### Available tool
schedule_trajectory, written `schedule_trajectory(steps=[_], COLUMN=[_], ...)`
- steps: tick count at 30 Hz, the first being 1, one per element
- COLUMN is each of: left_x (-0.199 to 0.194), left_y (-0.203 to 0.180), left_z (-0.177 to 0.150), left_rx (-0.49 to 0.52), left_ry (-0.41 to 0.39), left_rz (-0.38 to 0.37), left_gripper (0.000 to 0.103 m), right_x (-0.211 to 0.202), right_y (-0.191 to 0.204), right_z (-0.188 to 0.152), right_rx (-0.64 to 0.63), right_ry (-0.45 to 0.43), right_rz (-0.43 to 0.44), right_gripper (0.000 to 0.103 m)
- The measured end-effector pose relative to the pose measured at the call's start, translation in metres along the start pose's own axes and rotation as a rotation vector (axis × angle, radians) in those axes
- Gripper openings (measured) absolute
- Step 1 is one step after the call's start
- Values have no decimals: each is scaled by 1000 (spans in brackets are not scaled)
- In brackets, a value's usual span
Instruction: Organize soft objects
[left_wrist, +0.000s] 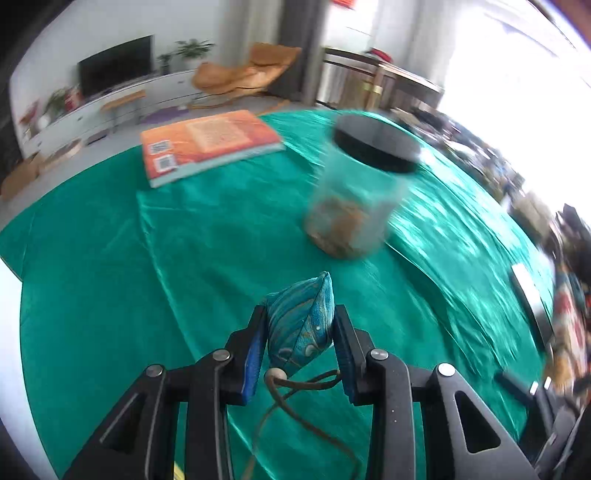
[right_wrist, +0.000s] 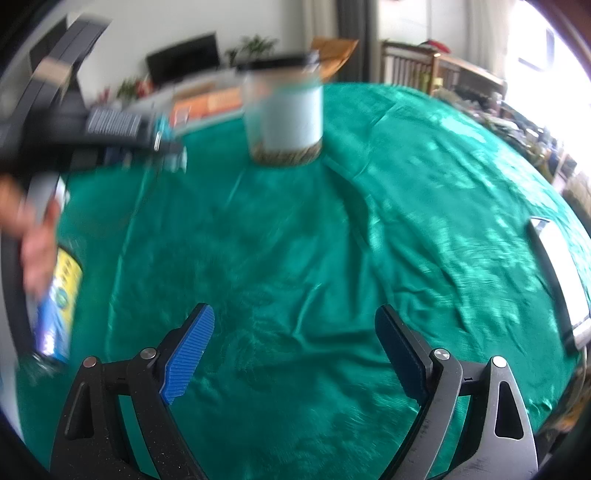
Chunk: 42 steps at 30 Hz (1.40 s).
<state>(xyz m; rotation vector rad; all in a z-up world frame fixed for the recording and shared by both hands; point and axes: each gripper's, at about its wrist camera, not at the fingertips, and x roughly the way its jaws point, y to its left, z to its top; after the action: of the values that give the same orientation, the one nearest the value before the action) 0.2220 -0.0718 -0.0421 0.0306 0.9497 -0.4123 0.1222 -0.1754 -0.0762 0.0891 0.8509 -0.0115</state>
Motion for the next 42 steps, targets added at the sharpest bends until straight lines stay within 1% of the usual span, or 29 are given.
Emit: schedule_trajectory(steps=[2,4,6,7,8,9,10,12,15,17,20,23,25,26,28,30,32,35,40,42], left_x=[-4,-1,3,4,3,1,-5,-15,-45,-73,-104,-118,-114,-109,-101,-93,-81,-62,-37,-38], left_y=[-19,-38,-52,-57,-64,-67,-70,-66,-42,-18,19,48,60,68,71,71,68,65,78,78], left_z=[-12,-18,-22,-24,-26,-26,-28,-28,-32,-38,-55,-76,-88,-94,-102,-107,-108,-108,-118,-121], left_rx=[30,60,75,81,92,101,113,113,48,-8,-70,-128,-155,-174,-200,-220,-216,-200,-242,-231], left_ry=[9,11,8,12,8,-2,-22,-34,-74,-113,-146,-153,-133,-106,-76,-62,-41,-7,52,31], left_rz=[-29,-23,-23,-31,-22,-13,-3,4,31,61,161,250,278,286,276,247,236,262,285,293], left_gripper=[35,37,54,80,97,99,99,99,99,99,99,99,99,99,99,99,99,99,99,100], right_x=[-27,-53,-73,-81,-89,-95,-100,-104,-98,-92,-87,-82,-78,-75,-70,-68,-67,-66,-64,-64], right_y=[-8,-16,-22,-26,-31,-35,-41,-50,-64,-73,-79,-79,-74,-71,-67,-64,-64,-67,-69,-69], right_z=[-1,-8,-18,-23,-28,-32,-36,-37,-40,-39,-42,-39,-37,-36,-34,-34,-35,-35,-36,-36], right_rx=[53,105,149,174,203,229,265,324,401,442,475,457,431,416,391,375,375,389,401,400], right_ry=[-94,-175,-227,-244,-263,-281,-302,-319,-292,-265,-235,-212,-191,-177,-155,-144,-140,-130,-123,-121], right_rz=[-32,-60,-59,-53,-47,-42,-36,-27,-9,4,16,19,21,22,27,29,29,38,51,51], right_gripper=[91,91,91,91,91,91,91,91,91,91,91,91,91,91,91,91,91,91,91,91])
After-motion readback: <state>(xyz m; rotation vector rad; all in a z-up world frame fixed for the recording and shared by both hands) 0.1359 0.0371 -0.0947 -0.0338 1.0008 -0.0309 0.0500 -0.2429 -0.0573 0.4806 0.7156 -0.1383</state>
